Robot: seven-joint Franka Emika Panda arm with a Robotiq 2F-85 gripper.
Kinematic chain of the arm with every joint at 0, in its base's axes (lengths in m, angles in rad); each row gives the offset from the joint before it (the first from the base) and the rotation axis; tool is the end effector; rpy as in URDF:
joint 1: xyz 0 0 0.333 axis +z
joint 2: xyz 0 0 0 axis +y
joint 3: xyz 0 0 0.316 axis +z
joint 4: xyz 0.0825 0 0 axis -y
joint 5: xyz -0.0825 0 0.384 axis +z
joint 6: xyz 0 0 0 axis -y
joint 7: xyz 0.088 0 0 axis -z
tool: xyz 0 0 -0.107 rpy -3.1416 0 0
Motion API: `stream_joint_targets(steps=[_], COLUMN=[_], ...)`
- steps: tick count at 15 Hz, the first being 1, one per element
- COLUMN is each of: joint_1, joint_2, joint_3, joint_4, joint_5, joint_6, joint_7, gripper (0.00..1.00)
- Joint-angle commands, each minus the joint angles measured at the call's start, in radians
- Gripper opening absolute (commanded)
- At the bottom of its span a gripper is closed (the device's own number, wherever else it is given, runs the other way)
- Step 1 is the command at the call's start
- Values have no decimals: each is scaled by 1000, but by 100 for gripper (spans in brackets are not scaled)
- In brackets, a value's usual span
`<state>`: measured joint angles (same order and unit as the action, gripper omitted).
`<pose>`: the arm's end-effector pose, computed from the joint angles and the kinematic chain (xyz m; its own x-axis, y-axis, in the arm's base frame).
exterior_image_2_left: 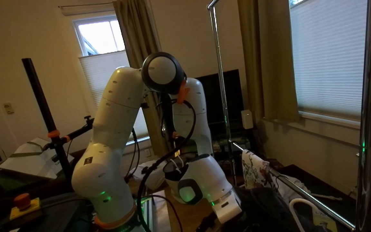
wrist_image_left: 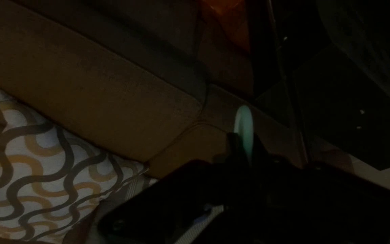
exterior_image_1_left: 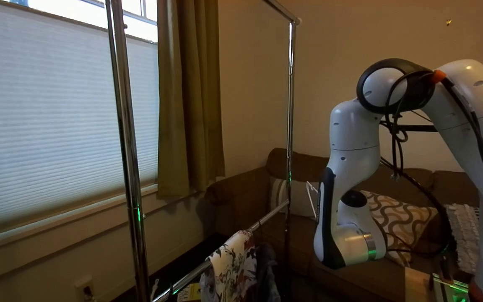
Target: Remove the white hang wire from the second rale and put it on the right corner on the first rale
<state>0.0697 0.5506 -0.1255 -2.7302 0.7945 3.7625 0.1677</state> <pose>0.3484 -0.1223 0.1269 0.4915 -0.6732 0.5525 -0.8260 -0.5614 0.0507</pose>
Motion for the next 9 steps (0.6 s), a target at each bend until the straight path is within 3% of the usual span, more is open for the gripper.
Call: stream_joint_targets(steps=[1, 3, 4, 7, 9], joint_1=[-39, -21, -42, -58, -63], joint_2=[-36, -89, -72, -119, -221], joint_3=[28, -15, -8, -32, -68], joint_4=[-25, -86, -30, -15, -80], joint_5=[-85, -117, -77, -18, -14], joint_6=[86, 141, 136, 143, 151], joint_7=[68, -12, -112, -277, -360], gripper=[2, 2, 2, 2, 2])
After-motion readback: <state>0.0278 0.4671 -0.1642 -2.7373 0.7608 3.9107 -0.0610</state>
